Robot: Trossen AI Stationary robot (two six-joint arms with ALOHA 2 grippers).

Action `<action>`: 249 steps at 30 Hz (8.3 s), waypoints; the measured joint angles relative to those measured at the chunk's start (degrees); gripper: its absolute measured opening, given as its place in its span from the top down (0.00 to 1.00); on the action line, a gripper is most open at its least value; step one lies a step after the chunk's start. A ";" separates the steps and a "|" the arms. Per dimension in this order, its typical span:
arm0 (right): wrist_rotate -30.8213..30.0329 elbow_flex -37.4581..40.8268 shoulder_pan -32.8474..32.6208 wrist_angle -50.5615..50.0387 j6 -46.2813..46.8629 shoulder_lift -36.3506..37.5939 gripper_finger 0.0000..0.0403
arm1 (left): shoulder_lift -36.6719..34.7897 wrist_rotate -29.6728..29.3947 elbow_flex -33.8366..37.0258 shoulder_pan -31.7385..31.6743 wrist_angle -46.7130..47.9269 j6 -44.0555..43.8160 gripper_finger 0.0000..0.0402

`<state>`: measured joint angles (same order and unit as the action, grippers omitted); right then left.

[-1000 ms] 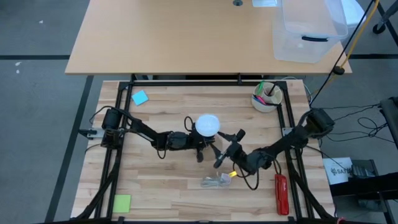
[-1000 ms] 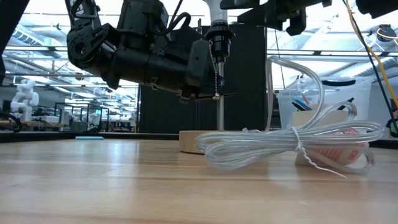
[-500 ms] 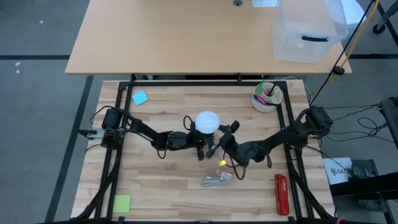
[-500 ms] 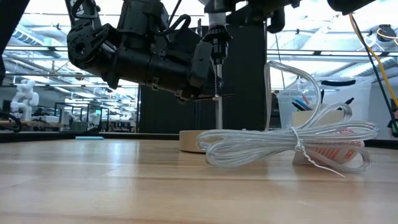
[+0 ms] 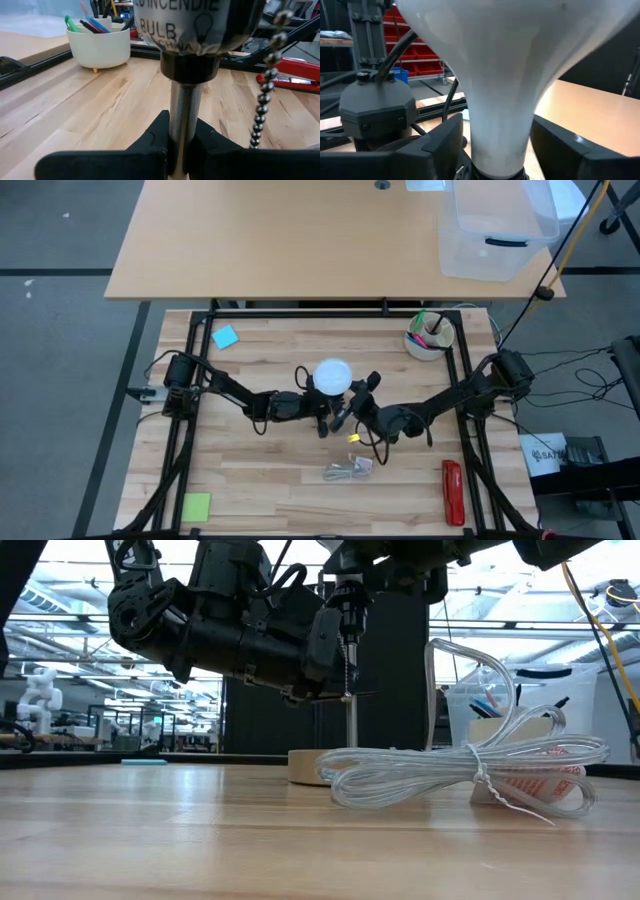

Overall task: Screw lightbulb
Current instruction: Remove the lightbulb from the lamp

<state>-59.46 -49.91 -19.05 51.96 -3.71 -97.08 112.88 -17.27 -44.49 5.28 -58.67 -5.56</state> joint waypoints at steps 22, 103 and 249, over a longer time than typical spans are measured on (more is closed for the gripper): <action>10.85 0.02 0.44 -11.65 -4.02 4.94 0.64 | -0.20 9.66 0.05 -0.17 2.01 2.97 0.93; 19.17 0.02 -8.37 -53.33 17.80 24.44 0.30 | -0.04 19.69 -0.02 -0.11 1.81 3.01 0.90; 44.97 -0.04 7.16 -28.67 -10.25 15.93 0.46 | -0.09 29.14 -0.02 0.04 1.61 6.14 0.93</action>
<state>-14.49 -49.95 -11.89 23.29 -13.96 -81.14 112.79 11.87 -44.51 5.32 -57.07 0.58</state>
